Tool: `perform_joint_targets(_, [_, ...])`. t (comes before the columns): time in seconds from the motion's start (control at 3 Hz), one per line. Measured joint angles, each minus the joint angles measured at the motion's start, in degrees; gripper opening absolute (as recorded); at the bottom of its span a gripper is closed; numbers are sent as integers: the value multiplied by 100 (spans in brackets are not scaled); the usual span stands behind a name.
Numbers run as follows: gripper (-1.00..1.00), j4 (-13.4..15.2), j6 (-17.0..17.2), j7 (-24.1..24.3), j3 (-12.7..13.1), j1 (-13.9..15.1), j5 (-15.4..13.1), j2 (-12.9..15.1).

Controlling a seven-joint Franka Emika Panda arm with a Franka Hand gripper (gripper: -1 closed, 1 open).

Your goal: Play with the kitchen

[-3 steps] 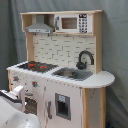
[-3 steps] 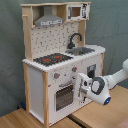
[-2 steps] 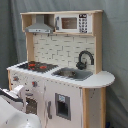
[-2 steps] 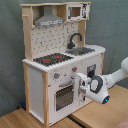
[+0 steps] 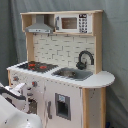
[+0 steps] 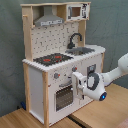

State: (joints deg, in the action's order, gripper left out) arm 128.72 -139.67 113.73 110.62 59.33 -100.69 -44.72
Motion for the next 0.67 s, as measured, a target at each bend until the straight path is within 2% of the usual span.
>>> perform_joint_targets(0.33, [100, -48, -105, -477, -95, -311, 7, 161])
perform_joint_targets(0.67, [100, 144, -92, -715, -359, -696, 24, 308])
